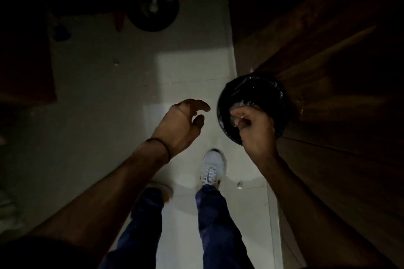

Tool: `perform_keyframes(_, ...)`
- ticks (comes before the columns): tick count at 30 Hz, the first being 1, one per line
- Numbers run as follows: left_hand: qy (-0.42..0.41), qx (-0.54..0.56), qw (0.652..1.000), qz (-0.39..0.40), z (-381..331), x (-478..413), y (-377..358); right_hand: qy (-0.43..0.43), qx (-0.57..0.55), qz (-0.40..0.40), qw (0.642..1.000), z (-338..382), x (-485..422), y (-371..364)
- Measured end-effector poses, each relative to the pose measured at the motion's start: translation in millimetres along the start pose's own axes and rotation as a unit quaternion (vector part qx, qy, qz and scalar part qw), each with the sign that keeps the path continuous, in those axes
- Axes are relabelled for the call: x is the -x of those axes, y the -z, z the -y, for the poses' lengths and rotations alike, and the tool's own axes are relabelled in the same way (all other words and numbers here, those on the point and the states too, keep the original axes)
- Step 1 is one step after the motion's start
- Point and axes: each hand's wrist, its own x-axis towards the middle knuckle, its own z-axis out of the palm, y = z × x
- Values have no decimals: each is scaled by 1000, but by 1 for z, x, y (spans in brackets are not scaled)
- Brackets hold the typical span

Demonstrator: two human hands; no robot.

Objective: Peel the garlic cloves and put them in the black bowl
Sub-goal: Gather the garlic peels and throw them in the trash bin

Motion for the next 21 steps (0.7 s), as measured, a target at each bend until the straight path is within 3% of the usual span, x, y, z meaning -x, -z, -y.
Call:
perform_keyframes(7, 27, -53, 996, -61, -8, 140, 140, 113, -63, 120, 984, 186, 92, -10)
perform_keyframes(13, 88, -19, 973, -213, 0, 292, 264, 155, -105, 261, 947, 349, 193, -55)
perform_keyframes(17, 96, 3, 931, -351, 27, 384, 318, 208, -114, 354, 905, 442, 260, -101)
perform_keyframes(21, 107, 30, 861, -496, 59, 455, 351, 257, -118, 411, 867, 514, 309, -158)
